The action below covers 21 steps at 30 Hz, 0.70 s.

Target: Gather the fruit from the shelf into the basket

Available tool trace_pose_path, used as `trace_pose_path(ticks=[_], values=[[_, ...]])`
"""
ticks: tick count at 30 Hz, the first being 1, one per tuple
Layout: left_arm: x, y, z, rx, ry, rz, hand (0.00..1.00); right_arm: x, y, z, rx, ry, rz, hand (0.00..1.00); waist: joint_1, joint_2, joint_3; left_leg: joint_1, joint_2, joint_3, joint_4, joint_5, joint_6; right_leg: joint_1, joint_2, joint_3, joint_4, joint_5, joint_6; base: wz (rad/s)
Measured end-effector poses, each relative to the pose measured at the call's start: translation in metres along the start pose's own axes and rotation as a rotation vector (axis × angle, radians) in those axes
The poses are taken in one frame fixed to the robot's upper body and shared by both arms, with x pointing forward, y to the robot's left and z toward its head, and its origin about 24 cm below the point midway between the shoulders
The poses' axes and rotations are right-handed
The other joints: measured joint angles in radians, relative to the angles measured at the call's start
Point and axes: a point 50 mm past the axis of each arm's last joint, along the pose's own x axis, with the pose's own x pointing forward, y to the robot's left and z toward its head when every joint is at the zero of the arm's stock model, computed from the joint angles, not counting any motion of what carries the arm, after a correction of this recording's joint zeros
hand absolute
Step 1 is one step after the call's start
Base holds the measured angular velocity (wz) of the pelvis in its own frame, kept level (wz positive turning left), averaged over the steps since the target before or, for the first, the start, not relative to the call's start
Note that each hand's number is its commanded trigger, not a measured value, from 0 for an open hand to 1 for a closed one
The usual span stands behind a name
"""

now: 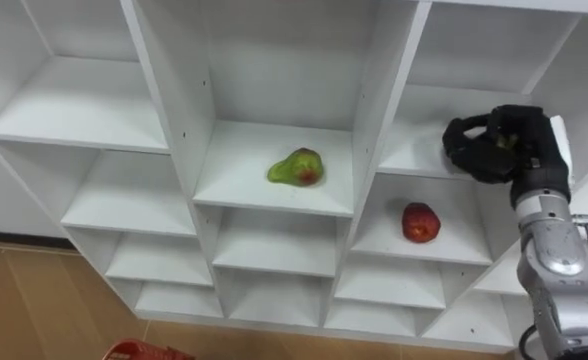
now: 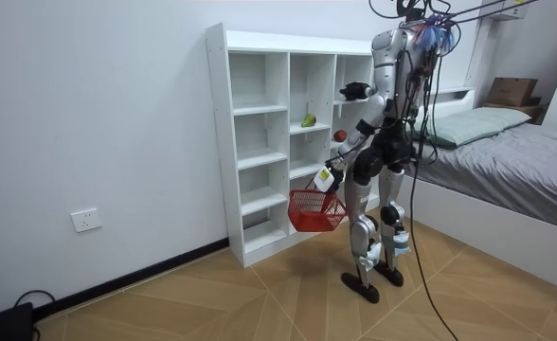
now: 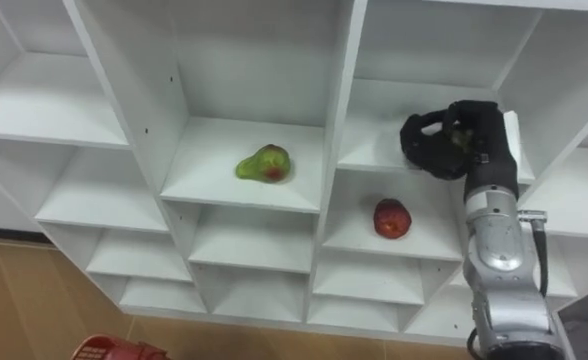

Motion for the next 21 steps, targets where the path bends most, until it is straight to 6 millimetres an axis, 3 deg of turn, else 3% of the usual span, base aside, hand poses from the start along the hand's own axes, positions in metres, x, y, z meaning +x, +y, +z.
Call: trace_pose_path(ticks=[9,21], values=[[0.000,-0.008,0.002,-0.014,-0.005,-0.021,1.00,-0.021,0.033,0.001,0.226,-0.006,0.211,1.00,-0.029,0.016,-0.0079,0.002,0.000,0.002,-0.006,0.000,0.000,-0.003,-0.001,0.007,0.002,0.000,0.000,-0.01],[0.002,-0.012,0.010,-0.008,-0.025,-0.036,1.00,-0.029,0.042,0.006,0.293,-0.024,0.297,1.00,-0.031,0.027,-0.0072,0.003,0.003,0.032,-0.017,0.000,0.000,-0.017,0.003,0.034,0.006,0.000,0.000,-0.06]])
